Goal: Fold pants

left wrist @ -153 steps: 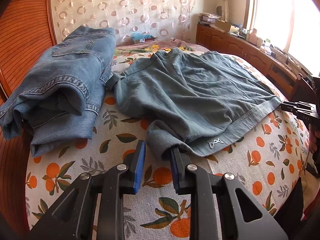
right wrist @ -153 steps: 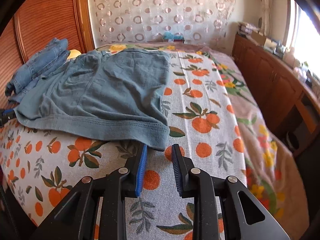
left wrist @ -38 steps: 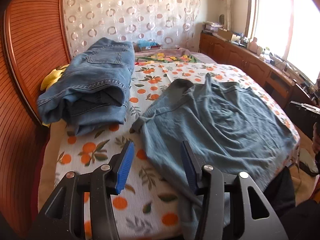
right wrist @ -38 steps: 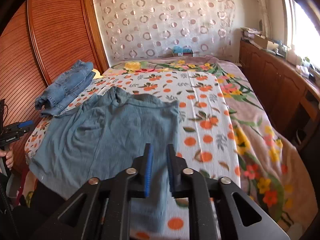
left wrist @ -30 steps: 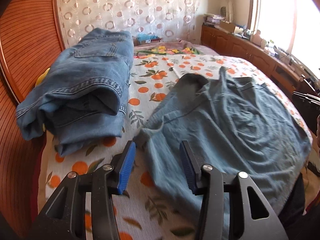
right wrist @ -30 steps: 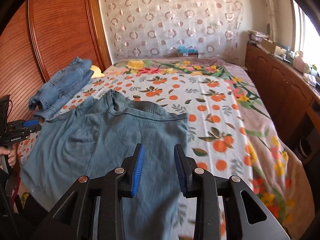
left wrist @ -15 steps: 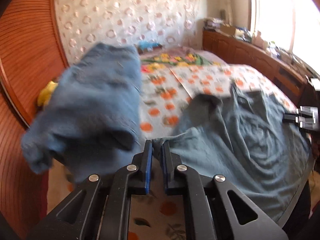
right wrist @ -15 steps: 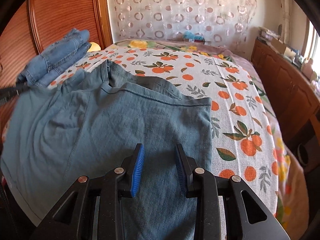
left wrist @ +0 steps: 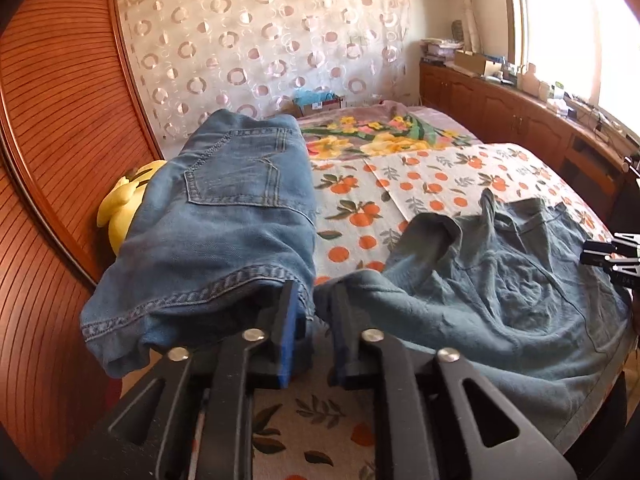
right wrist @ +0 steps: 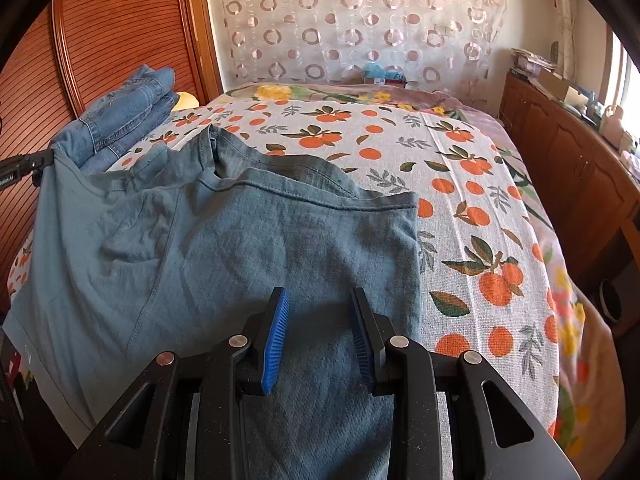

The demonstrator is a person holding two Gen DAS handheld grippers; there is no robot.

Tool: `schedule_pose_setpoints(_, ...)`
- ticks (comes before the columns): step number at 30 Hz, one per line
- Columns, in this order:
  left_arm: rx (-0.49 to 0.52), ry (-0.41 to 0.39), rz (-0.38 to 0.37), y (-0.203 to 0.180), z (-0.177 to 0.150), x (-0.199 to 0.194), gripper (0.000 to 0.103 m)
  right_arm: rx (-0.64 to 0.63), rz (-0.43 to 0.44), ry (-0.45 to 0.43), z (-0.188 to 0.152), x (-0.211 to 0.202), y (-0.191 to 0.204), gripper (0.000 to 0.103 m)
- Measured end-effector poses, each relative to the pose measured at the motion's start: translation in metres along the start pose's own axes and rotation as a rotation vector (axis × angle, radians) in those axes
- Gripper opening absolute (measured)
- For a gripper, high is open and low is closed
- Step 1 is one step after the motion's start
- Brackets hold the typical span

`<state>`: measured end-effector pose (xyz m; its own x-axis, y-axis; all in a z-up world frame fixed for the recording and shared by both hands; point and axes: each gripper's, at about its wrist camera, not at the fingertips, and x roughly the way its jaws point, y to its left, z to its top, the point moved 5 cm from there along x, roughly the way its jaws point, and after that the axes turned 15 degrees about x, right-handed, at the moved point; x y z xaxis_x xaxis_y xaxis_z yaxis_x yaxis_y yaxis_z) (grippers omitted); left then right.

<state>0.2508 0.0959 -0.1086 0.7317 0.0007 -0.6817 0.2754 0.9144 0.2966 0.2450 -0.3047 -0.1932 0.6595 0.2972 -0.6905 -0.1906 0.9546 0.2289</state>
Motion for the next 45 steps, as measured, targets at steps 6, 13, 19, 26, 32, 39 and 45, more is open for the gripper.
schedule_pose_setpoints(6, 0.042, -0.055, -0.058, -0.026, 0.013, -0.017, 0.044, -0.004, 0.052, -0.019, 0.016, -0.011, 0.003, 0.035)
schedule_pose_setpoints(13, 0.079, -0.105, -0.127, -0.058, 0.039, -0.017, 0.046, -0.051, 0.139, -0.004, 0.056, 0.003, 0.021, 0.043)
schedule_pose_setpoints(19, 0.112, -0.016, -0.187, -0.081, 0.047, 0.034, 0.046, -0.103, 0.183, 0.059, 0.076, 0.048, 0.036, 0.043)
schedule_pose_setpoints(26, 0.11, 0.069, -0.253, -0.092, 0.046, 0.081, 0.046, -0.154, 0.211, 0.133, 0.085, 0.081, 0.048, 0.043)
schedule_pose_setpoints(32, 0.143, 0.08, -0.31, -0.105, 0.048, 0.092, 0.03, -0.172, 0.218, 0.155, 0.087, 0.084, 0.043, 0.037)
schedule_pose_setpoints(39, 0.154, 0.033, -0.328, -0.107, 0.058, 0.089, 0.004, -0.19, 0.267, 0.12, 0.089, 0.072, 0.045, 0.003)
schedule_pose_setpoints(45, 0.103, -0.056, -0.281, -0.085, 0.086, 0.074, 0.004, -0.103, 0.282, -0.001, 0.107, 0.051, 0.03, 0.003)
